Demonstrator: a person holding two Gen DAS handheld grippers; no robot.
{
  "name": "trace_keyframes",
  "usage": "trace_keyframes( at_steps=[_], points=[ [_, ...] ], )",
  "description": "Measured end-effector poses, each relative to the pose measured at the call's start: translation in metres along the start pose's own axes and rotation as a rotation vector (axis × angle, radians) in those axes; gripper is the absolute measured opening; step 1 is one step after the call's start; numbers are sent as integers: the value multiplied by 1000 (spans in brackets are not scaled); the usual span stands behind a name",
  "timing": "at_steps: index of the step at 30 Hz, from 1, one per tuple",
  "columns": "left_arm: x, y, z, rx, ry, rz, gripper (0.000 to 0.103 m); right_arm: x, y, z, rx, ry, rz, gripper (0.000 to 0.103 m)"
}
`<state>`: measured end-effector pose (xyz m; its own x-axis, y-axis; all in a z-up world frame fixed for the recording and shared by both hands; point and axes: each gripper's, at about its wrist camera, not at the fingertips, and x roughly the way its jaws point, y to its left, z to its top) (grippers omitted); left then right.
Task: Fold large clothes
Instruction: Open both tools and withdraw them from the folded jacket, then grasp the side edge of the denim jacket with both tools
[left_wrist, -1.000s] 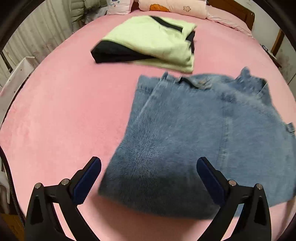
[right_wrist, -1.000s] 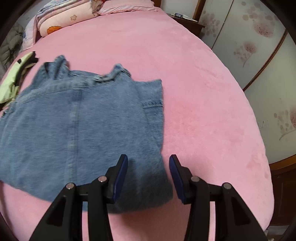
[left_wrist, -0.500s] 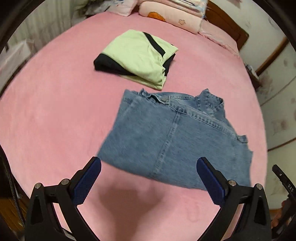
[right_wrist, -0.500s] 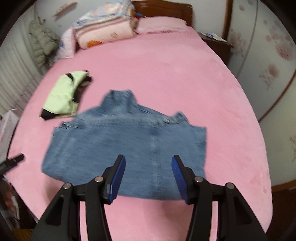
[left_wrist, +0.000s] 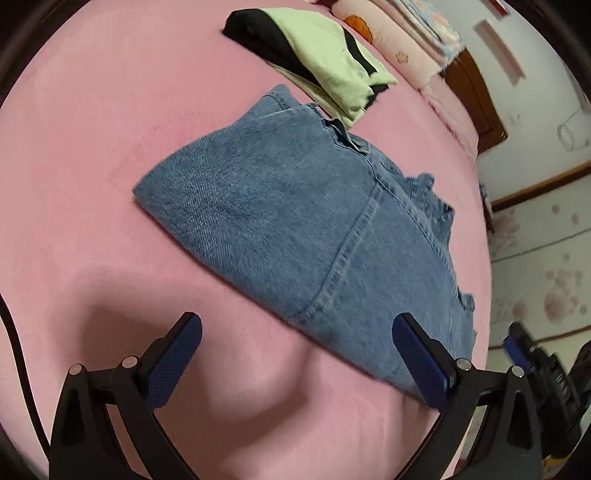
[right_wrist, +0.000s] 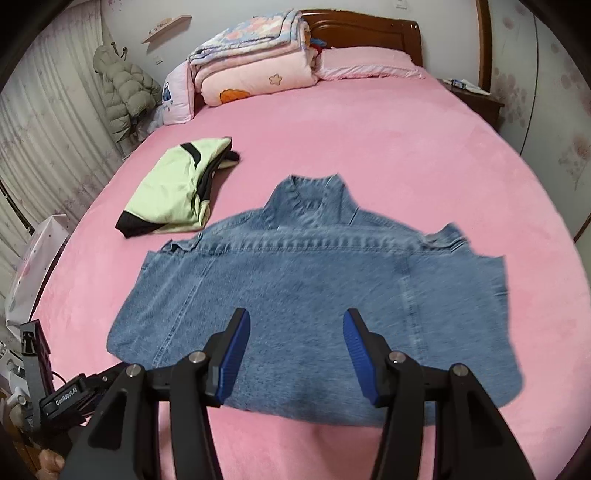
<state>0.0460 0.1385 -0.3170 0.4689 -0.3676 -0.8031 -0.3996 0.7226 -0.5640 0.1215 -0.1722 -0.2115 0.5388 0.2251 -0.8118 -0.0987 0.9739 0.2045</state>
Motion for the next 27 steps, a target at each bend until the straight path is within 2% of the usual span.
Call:
trace_keyframes(
  at_steps=[3,5,8,13,16,18,20,21,23,24,25,27],
  points=[
    [20,13,4,-29,-28,-41,102,21,5,-8,3,12,23,53],
    [28,18,8,-36,-76,-78,102,29,7,-12,-6,5,31,53],
    [36,15,15,4,-143,-109,102,39,13,-16,-38,-8,23,53],
    [45,11,29,72,-206,-129,102,53,22,-21,-82,-28,16,53],
    [49,8,37,86,-233,-149,98,59,24,-24,-93,-38,14,52],
    [52,6,44,79,-247,-154,90,65,26,-25,-102,-42,0,52],
    [51,5,52,65,-255,-163,73,70,26,-25,-104,-44,-3,52],
    [51,5,55,59,-255,-163,68,72,26,-26,-104,-44,-8,52],
    [53,0,61,69,-248,-136,44,75,26,-26,-105,-44,-19,52],
    [53,-1,63,76,-243,-121,37,76,26,-26,-105,-42,-25,52],
    [54,-4,66,90,-236,-102,23,78,25,-26,-100,-41,-29,52],
    [53,-9,69,120,-220,-94,19,79,24,-27,-97,-42,-40,52]
  ],
)
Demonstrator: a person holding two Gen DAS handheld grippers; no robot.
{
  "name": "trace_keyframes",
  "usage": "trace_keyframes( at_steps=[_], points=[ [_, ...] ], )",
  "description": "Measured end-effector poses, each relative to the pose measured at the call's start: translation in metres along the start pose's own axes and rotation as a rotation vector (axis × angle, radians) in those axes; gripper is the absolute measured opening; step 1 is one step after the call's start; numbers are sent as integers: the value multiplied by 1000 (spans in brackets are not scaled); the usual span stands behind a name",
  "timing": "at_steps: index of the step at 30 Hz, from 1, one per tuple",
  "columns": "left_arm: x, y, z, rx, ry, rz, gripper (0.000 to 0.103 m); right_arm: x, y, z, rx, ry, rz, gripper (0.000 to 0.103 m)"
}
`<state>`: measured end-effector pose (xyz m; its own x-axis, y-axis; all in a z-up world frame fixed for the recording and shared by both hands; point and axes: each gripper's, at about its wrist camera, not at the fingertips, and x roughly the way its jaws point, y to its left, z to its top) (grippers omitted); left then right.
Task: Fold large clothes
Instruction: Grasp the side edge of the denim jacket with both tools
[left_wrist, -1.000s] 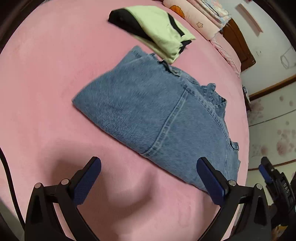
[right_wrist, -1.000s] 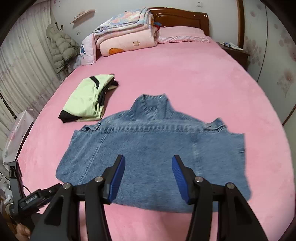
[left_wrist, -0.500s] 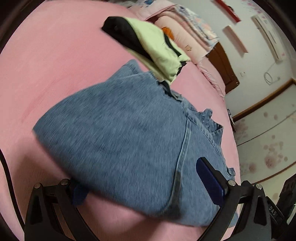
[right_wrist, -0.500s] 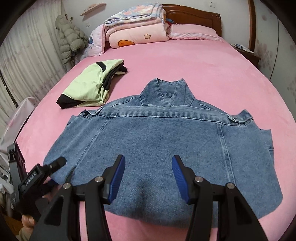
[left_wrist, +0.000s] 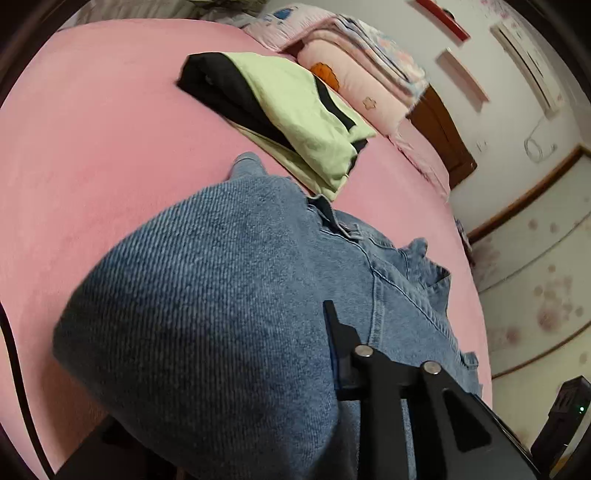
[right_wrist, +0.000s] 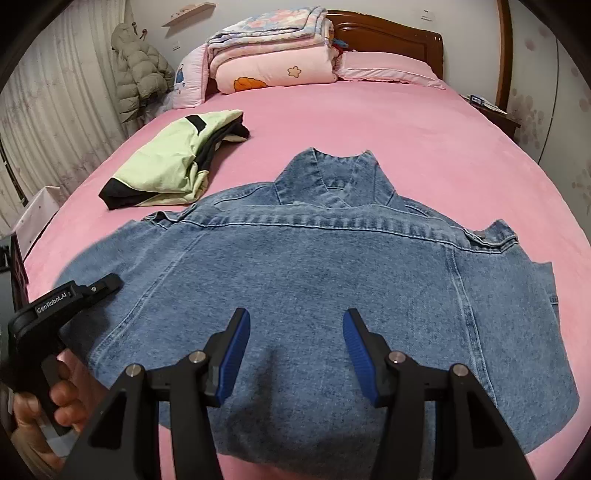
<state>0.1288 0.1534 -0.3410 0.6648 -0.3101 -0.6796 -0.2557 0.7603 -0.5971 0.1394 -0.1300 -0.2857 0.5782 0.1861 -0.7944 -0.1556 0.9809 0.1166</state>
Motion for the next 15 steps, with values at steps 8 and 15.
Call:
trace_keyframes(
  at_steps=[8,15],
  points=[
    [-31,-57,0,227,-92,50,11,16,4,3,-52,64,-100,11],
    [-61,-131,-9,459,-175,-40,11,44,1,-7,-31,159,-25,3]
  ],
)
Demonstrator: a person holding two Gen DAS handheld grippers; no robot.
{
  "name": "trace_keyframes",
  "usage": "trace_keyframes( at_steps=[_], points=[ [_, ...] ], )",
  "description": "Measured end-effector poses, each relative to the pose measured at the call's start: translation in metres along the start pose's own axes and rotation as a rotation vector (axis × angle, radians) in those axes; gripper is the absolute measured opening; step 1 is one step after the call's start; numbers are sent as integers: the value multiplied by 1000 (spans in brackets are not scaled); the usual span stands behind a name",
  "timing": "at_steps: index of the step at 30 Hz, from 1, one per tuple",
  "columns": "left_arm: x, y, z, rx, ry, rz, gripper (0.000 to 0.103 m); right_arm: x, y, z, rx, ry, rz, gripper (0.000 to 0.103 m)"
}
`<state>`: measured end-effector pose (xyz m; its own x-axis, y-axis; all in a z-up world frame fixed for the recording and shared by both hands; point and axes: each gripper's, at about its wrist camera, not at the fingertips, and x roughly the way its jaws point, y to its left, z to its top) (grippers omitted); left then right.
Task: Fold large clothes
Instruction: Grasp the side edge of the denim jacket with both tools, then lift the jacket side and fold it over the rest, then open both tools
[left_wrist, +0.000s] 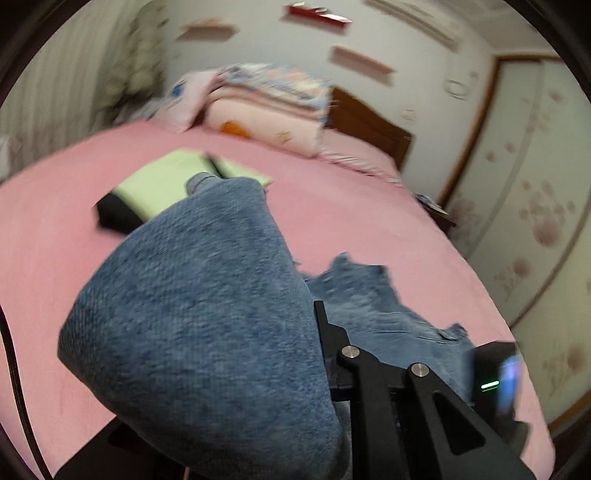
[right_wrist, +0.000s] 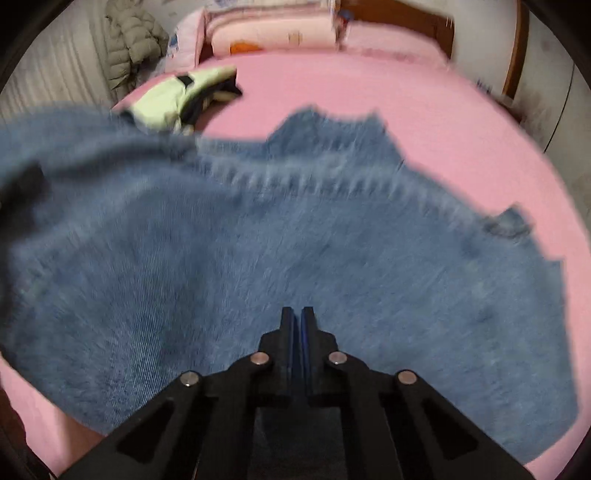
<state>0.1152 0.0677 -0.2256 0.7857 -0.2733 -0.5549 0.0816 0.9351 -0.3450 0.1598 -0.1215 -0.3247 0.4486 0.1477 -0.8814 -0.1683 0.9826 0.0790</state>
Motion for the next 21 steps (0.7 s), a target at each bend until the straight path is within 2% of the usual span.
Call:
trace_keyframes(
  at_steps=[4,10,14,17,21],
  points=[
    [0,-41,5,96,-22,-83,11,7,-6,-9,20,-15,33,3],
    [11,-95,5,172,-19,-189,11,11,-36,-17,170,-37,197,3],
    [21,-134,-3,249,-7,-232,11,-3,-60,-23,258,-26,294,1],
    [34,-160,-12,294,22,-265,11,-32,-93,-35,315,-62,278,2],
    [52,-206,-36,368,69,-303,11,-67,-147,-65,392,-71,177,2]
  ],
)
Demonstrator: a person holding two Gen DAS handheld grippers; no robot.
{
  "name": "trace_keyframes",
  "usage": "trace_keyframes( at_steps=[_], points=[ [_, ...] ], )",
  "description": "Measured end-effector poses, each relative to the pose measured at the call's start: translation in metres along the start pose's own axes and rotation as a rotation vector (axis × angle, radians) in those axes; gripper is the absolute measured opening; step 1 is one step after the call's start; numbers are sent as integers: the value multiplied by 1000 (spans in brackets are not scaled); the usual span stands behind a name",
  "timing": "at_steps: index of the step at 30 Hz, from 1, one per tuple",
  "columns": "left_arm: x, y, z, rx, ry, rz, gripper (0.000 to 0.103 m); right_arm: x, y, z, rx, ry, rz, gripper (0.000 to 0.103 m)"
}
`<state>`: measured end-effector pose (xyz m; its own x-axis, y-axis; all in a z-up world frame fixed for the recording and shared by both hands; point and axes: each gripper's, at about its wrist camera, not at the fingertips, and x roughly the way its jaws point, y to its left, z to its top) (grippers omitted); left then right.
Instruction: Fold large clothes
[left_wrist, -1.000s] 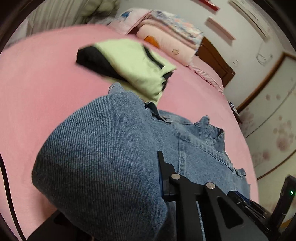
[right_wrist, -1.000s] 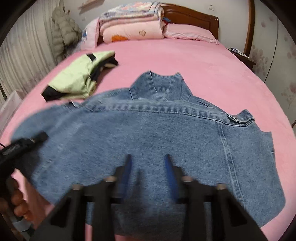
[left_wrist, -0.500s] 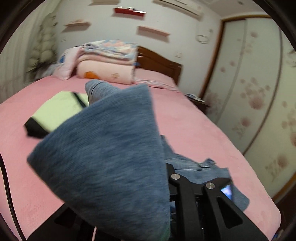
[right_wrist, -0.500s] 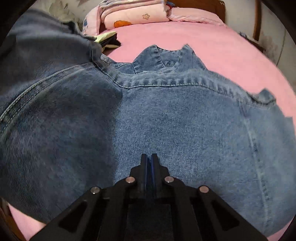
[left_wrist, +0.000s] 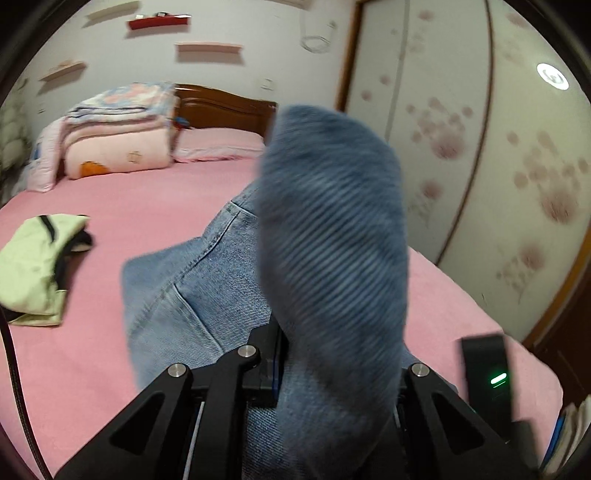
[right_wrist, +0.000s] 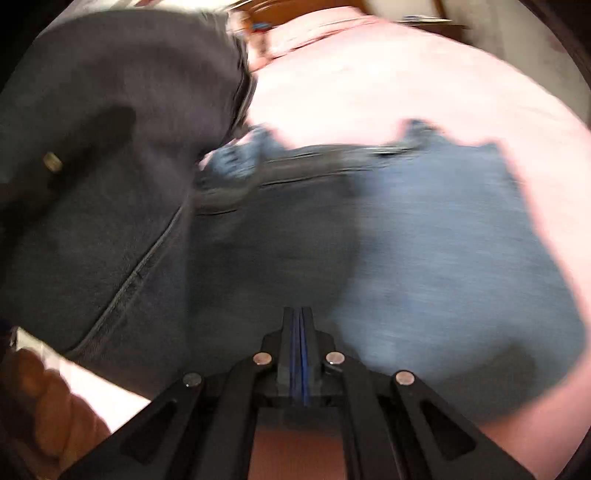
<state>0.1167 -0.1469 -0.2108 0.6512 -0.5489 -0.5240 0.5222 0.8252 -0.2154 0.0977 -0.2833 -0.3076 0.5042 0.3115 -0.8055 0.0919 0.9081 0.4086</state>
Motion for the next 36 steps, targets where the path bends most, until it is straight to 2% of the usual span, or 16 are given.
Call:
trace_keyframes(
  at_steps=[3,6,12,17,18,20,23,26,27,28,29,31,33,36],
  points=[
    [20,-34,-14,77,36,-13,11,-22,-32,-10,30,0,-79,2],
    [37,-64,-31,135,87,-31,11,-37,-55,-17,67,-10,-117,2],
    [64,-98,-67,277,183,-10,12,-45,-71,-25,98,-25,-105,0],
    [69,-106,-76,299,235,-25,18,-50,-69,-28,89,-27,-86,0],
    [68,-106,-75,296,244,-40,21,-55,-73,-29,86,-24,-85,0],
    [70,-108,-71,289,264,-95,42,-58,-80,-26,86,-11,-80,0],
    [60,-104,-63,253,290,-182,61,-70,-82,-19,93,-8,-91,3],
    [39,-97,-50,196,313,-256,72,-87,-87,-8,95,4,-106,3],
    [32,-91,-43,179,316,-267,73,-93,-87,-6,95,5,-106,4],
    [21,-86,-36,159,315,-279,76,-102,-87,-2,95,9,-106,9],
    [13,-79,-29,143,312,-272,81,-107,-88,1,95,11,-106,13],
    [-2,-60,-16,101,305,-222,88,-117,-87,9,103,5,-88,36],
    [-7,-36,-8,47,316,-138,88,-124,-81,23,121,-13,-46,47],
    [2,3,-15,-11,393,39,89,-118,-76,35,145,16,2,54]
  ],
)
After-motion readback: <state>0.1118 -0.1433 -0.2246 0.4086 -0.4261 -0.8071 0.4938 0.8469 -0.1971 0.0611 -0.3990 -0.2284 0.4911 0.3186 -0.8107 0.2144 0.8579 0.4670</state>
